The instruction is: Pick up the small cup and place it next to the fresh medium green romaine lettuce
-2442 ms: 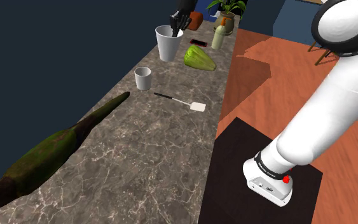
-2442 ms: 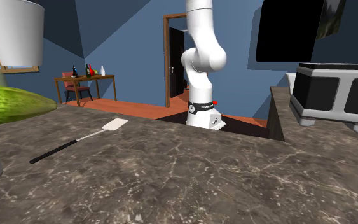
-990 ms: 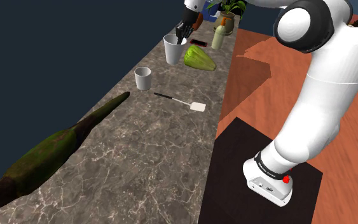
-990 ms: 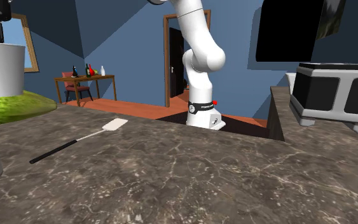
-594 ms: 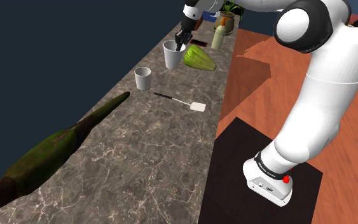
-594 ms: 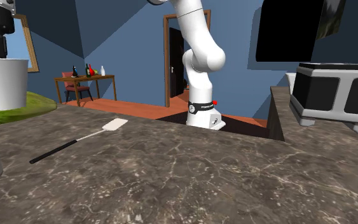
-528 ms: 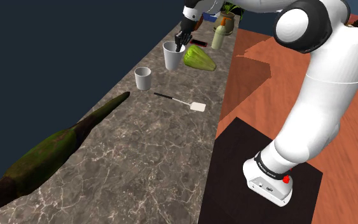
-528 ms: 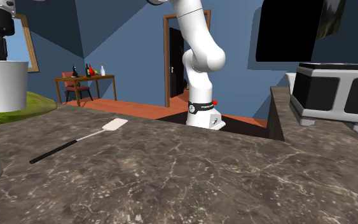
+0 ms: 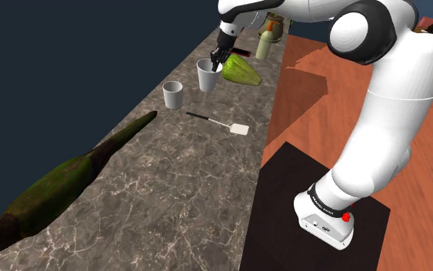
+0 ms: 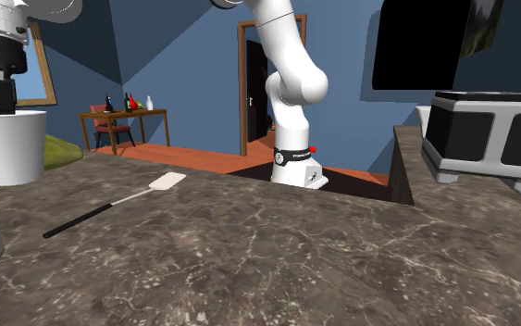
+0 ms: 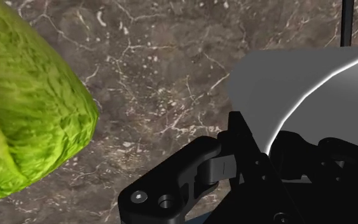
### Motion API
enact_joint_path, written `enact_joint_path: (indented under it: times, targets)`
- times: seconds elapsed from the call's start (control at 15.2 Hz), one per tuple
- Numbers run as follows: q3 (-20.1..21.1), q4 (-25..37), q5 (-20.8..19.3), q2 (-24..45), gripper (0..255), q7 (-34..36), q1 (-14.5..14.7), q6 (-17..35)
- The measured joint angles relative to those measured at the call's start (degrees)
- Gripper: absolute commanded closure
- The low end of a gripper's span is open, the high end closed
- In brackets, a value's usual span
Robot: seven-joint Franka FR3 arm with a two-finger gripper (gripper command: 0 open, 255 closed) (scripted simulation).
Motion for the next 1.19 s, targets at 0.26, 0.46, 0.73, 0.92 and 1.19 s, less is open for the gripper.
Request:
enact_joint_path:
  times: [0.26, 0.46, 0.73, 0.92, 1.19]
  targets:
    - [0.12, -1.86, 0.38, 1.05, 255, -0.74, 0.04, 2.85]
    - [0.23, -2.76, 0.64, 2.06, 255, -1.19, 0.10, 4.72]
    - [0.25, -3.25, 0.77, 2.35, 255, -1.49, 0.04, 5.48]
    - [0.25, -3.29, 0.78, 2.36, 255, -1.52, 0.03, 5.52]
    - [0.25, -3.29, 0.79, 2.34, 0, -1.52, 0.03, 5.53]
